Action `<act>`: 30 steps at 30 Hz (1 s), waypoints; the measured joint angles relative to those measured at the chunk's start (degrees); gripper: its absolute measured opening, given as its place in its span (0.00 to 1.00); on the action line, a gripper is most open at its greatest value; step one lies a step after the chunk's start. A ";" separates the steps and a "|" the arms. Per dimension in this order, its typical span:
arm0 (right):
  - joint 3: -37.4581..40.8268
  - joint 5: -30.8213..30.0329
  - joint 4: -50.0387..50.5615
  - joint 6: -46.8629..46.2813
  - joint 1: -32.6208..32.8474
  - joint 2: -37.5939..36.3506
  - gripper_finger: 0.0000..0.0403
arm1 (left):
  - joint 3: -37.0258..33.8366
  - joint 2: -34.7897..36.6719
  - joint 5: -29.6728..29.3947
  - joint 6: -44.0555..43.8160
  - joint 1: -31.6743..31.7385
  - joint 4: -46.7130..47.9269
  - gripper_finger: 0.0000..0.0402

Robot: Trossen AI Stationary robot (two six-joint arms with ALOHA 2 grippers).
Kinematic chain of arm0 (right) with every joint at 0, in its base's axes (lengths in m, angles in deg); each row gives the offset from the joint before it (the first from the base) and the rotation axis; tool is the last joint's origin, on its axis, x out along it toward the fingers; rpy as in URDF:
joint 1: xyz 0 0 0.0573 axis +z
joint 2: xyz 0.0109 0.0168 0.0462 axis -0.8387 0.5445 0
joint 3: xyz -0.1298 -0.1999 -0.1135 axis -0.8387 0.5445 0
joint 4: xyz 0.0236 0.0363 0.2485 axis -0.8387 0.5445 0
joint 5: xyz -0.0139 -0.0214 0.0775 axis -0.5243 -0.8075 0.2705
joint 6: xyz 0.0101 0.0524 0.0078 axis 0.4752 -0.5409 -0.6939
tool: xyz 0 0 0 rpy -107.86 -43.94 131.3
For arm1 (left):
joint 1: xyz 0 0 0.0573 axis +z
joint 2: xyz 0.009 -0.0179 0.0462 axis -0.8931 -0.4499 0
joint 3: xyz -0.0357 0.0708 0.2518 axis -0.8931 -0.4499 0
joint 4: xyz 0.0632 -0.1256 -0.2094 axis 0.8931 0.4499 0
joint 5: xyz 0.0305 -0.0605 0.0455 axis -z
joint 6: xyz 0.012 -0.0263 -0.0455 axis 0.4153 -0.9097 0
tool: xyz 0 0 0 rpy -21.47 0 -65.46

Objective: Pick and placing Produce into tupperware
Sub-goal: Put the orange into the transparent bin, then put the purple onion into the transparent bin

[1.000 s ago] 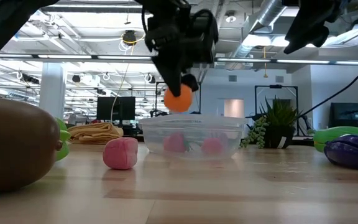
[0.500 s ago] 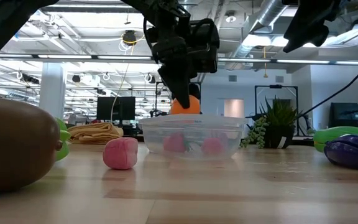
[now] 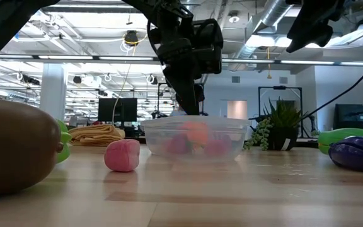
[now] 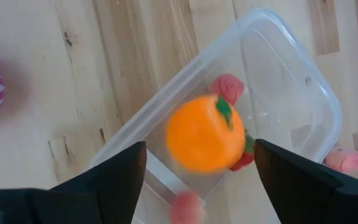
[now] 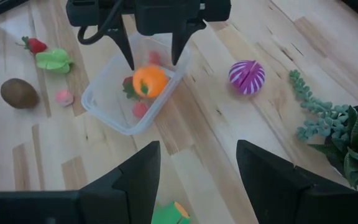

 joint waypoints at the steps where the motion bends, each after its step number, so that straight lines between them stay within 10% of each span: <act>1: 0.02 0.01 -0.01 0.01 0.00 0.00 0.58 | 0.00 0.00 -0.02 0.00 0.00 -0.02 0.72; 30: -0.02 -0.04 -3.39 0.01 -0.02 0.31 0.58 | 12.23 0.17 0.02 0.85 3.16 24.50 0.74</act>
